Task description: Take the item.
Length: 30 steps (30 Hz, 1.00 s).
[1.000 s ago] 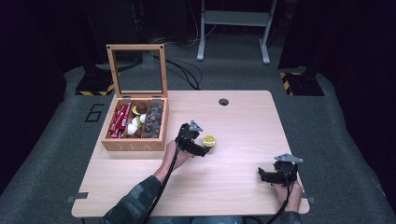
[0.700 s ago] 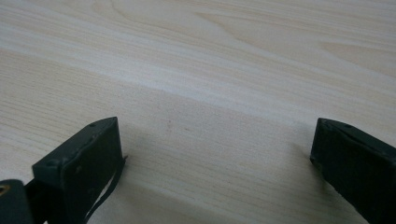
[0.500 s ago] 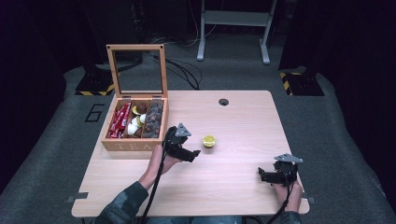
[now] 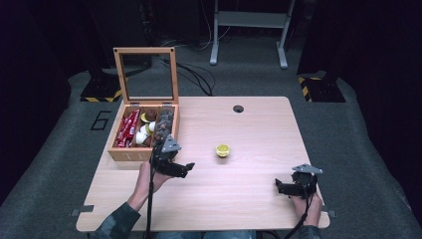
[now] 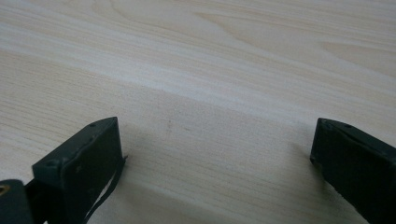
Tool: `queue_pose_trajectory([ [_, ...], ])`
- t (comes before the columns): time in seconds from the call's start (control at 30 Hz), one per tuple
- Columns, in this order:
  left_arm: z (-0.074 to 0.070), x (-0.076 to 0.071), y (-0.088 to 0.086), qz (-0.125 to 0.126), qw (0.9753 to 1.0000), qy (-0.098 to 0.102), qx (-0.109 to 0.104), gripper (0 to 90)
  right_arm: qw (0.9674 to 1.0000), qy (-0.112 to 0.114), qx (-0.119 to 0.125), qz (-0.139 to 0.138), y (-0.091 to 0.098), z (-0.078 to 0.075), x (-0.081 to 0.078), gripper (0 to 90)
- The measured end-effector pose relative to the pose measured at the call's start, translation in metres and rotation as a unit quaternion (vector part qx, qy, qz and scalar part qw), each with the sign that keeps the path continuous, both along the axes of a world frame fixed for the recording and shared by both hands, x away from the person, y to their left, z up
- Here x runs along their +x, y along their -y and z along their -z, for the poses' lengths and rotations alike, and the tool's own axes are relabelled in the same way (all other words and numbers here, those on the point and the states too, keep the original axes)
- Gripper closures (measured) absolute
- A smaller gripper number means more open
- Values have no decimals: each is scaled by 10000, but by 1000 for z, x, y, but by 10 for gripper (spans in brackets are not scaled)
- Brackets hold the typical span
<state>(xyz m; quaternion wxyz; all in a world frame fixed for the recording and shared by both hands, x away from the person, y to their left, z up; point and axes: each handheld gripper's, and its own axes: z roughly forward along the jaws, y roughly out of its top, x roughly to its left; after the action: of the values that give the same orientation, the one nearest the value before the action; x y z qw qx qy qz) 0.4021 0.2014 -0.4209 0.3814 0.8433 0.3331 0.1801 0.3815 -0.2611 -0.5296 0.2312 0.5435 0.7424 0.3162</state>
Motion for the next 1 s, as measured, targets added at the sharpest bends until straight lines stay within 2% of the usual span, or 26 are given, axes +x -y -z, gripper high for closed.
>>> queue_pose_trajectory([
  [0.2,5,-12,-25,-259,9996,8,-72,142,10000,2,-4,2,0,0,0,14],
  [0.27,5,-14,-30,-271,9996,-14,-43,141,10000,2,-1,6,0,0,0,14],
  [0.3,7,-18,-39,-361,9993,-24,-68,142,10000,3,-1,6,0,0,0,14],
  [0.5,16,-29,-66,-651,9978,-45,-111,141,10000,2,-1,7,0,0,0,14],
  [0.7,29,-40,-90,-1000,9946,-104,-274,142,10000,3,-1,7,0,0,0,14],
  [1.0,56,-53,-120,-1487,9876,-228,-460,142,10000,4,-4,9,0,0,0,14],
])
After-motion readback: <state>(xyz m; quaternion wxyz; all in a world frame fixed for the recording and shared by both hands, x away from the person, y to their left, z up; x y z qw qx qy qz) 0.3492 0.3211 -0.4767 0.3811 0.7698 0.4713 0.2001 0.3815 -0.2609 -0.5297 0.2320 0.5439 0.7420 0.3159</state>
